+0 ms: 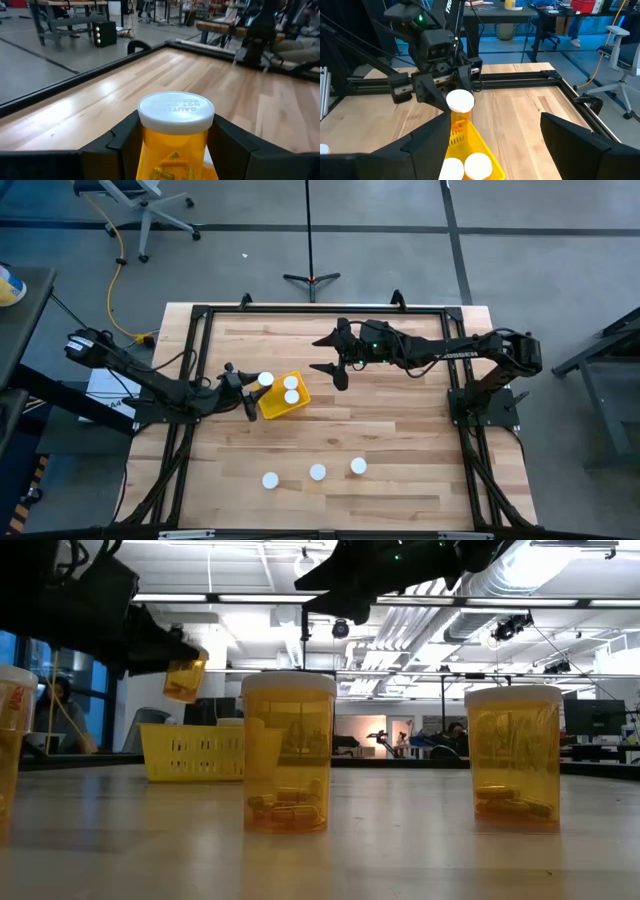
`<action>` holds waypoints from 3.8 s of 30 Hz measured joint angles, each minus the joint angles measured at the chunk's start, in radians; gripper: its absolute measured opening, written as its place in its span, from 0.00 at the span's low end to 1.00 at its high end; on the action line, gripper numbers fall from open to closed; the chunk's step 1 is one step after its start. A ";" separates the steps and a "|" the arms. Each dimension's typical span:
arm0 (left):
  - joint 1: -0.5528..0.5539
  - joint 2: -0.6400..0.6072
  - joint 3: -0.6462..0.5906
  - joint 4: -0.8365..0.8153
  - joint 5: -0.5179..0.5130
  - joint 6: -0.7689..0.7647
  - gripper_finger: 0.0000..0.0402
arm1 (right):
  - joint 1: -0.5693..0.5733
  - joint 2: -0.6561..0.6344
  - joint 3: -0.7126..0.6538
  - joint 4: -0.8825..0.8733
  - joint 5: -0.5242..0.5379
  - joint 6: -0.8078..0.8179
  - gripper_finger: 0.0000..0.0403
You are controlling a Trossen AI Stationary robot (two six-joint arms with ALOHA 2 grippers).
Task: Pick and place pill bottles into a basket
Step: Put the orange pill bottle into the yellow basket
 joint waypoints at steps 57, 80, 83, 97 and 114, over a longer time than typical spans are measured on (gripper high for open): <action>-0.092 0.526 0.029 0.423 -0.018 -0.074 0.56 | 0.000 0.000 0.000 0.008 -0.004 -0.011 0.74; -0.092 0.525 0.028 0.377 0.014 -0.099 0.73 | 0.001 0.000 0.000 0.008 -0.004 -0.018 0.74; -0.092 0.515 0.028 0.382 0.013 -0.071 0.73 | 0.000 0.000 0.000 0.009 -0.004 -0.017 0.74; -0.092 0.397 0.088 0.542 0.288 0.173 0.73 | 0.015 -0.001 0.001 0.075 -0.141 0.033 0.74; -0.092 0.369 0.178 0.476 0.451 0.185 0.73 | 0.236 -0.175 0.001 -0.248 0.191 -0.055 0.74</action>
